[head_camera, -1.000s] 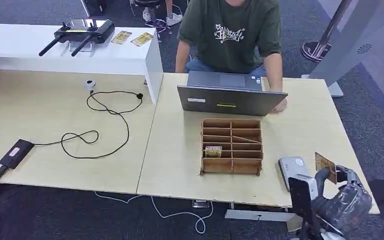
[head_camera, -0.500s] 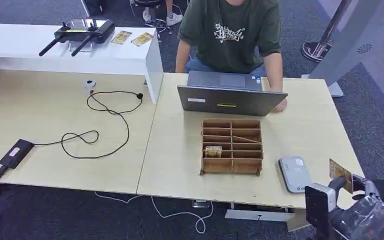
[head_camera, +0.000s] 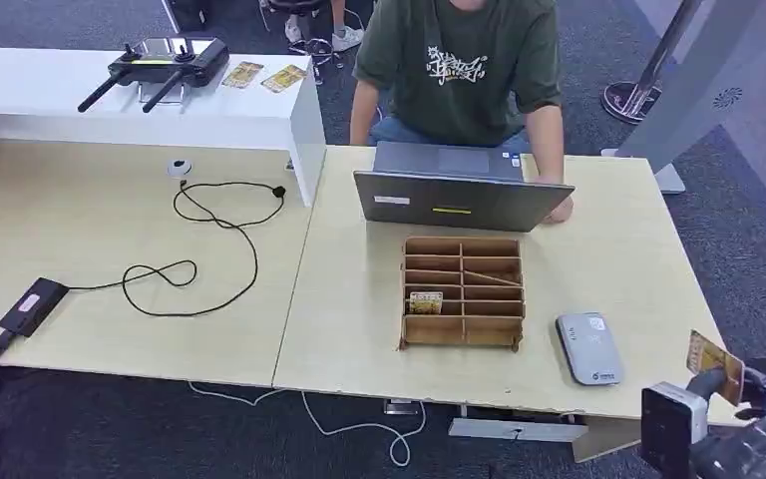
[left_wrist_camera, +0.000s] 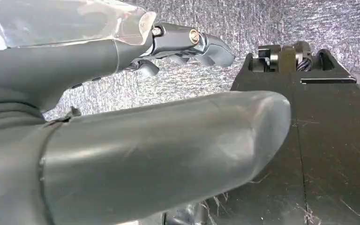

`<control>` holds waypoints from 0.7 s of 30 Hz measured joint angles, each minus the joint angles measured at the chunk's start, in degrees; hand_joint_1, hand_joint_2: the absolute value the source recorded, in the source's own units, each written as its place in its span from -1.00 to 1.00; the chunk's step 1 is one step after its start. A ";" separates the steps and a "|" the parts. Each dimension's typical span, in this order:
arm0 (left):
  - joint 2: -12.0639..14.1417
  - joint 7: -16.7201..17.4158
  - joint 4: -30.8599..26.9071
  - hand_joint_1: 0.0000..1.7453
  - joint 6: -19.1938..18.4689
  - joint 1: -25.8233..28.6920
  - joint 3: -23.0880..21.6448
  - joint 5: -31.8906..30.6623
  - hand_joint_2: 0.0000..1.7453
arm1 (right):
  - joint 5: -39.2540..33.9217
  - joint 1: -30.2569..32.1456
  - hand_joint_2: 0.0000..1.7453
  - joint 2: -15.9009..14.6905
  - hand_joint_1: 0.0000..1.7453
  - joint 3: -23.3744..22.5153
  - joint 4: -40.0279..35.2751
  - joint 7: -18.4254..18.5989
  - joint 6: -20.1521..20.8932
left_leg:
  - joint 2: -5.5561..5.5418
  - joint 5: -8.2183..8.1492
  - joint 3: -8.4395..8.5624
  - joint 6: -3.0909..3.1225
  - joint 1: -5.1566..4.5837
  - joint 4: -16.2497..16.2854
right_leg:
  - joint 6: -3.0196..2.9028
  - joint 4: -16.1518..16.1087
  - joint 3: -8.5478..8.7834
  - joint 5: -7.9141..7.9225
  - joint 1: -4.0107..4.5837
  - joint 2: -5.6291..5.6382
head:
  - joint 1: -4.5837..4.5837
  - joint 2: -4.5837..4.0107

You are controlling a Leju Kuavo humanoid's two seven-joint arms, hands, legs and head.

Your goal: Pass the card to the sensor for recognition and then transmit it.

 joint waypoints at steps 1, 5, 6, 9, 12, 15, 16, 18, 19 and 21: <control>0.00 0.00 0.00 -1.00 -0.02 0.00 0.00 0.00 -1.00 | -0.22 0.05 1.00 0.02 0.76 -0.17 -0.20 -0.15 0.00 | 0.00 0.00 0.00 0.00 0.00 0.00 | 0.00 0.00 0.00 0.00 0.00 0.00 | -0.02 0.00; -0.02 0.00 0.00 -1.00 -0.04 -0.01 0.02 0.00 -1.00 | -0.59 0.19 1.00 0.15 0.76 -0.70 -0.72 -0.44 0.00 | 0.00 0.00 0.00 0.00 0.00 0.00 | 0.00 0.00 0.00 0.00 0.00 0.00 | 0.00 0.00; -0.04 0.00 0.00 -1.00 -0.04 -0.01 0.00 0.00 -1.00 | -0.59 0.21 1.00 0.15 0.76 -0.79 -0.83 -0.44 0.00 | 0.00 0.00 0.00 0.00 0.00 0.00 | 0.00 0.00 0.00 0.00 0.00 0.00 | -0.02 0.00; -0.04 0.00 0.00 -1.00 -0.04 -0.01 0.00 0.00 -1.00 | -0.59 0.26 1.00 0.17 0.76 -1.01 -1.00 -0.46 0.00 | 0.00 0.00 0.00 0.00 0.00 0.00 | 0.00 0.00 0.00 0.00 0.00 0.00 | 0.00 0.00; -0.04 0.00 0.00 -1.00 -0.04 0.00 0.00 0.00 -1.00 | -0.59 0.29 1.00 0.20 0.78 -1.16 -1.05 -0.46 0.00 | 0.00 0.00 0.00 0.00 0.00 0.00 | 0.00 0.00 0.00 0.00 0.00 0.00 | 0.00 0.00; -0.04 0.00 0.00 -1.00 -0.07 0.00 0.00 0.00 -1.00 | -0.59 0.30 1.00 0.20 0.76 -1.29 -1.05 -0.65 0.00 | 0.00 0.00 0.00 0.00 0.00 0.00 | 0.00 0.00 0.00 0.00 0.00 0.00 | 0.00 0.00; -0.04 0.00 0.00 -1.00 -0.11 0.00 0.00 0.00 -1.00 | -0.59 0.30 1.00 0.20 0.74 -1.31 -1.05 -0.92 0.00 | 0.00 0.00 0.00 0.00 0.00 0.00 | 0.00 0.00 0.00 0.00 0.00 0.00 | 0.00 0.00; -0.07 0.00 0.00 -1.00 -0.26 -0.02 0.00 0.00 -1.00 | -0.48 0.30 1.00 0.20 0.74 -1.33 -1.20 -1.71 0.00 | 0.00 0.00 -0.01 0.00 0.00 0.00 | 0.00 0.00 0.00 0.00 0.00 0.00 | 0.00 0.00; -0.07 0.00 0.00 -1.00 -0.44 -0.02 0.00 0.00 -1.00 | -0.41 0.29 1.00 0.22 0.74 -1.35 -1.46 -2.27 0.00 | 0.00 0.00 -0.01 0.00 0.00 0.00 | 0.00 0.00 0.01 0.00 0.00 0.00 | 0.00 0.00; -0.13 0.00 0.00 -1.00 -0.72 -0.04 0.00 0.00 -1.00 | -0.39 0.29 1.00 0.22 0.72 -1.35 -1.90 -3.26 0.00 | -0.01 0.00 -0.02 0.00 0.00 0.00 | 0.00 0.00 0.01 0.00 0.00 -0.01 | 0.00 0.00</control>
